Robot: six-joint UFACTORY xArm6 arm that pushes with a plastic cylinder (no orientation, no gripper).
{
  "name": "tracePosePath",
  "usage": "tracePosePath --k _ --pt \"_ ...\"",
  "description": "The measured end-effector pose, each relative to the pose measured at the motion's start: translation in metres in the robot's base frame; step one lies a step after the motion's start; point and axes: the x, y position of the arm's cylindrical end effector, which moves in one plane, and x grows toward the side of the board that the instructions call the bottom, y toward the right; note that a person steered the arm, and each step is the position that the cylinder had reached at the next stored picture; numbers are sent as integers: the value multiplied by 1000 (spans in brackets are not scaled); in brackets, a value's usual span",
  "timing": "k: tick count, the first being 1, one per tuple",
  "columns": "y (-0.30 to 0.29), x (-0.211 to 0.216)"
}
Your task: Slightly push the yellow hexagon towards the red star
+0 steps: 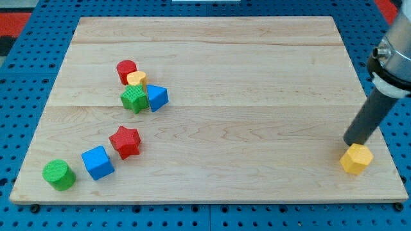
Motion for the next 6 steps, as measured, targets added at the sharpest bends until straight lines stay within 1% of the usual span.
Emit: tracePosePath --k 1,2,4,5,6 --pt "40 0" --pt "64 13" --pt "-15 25" --pt "15 38" --pt "-9 65"
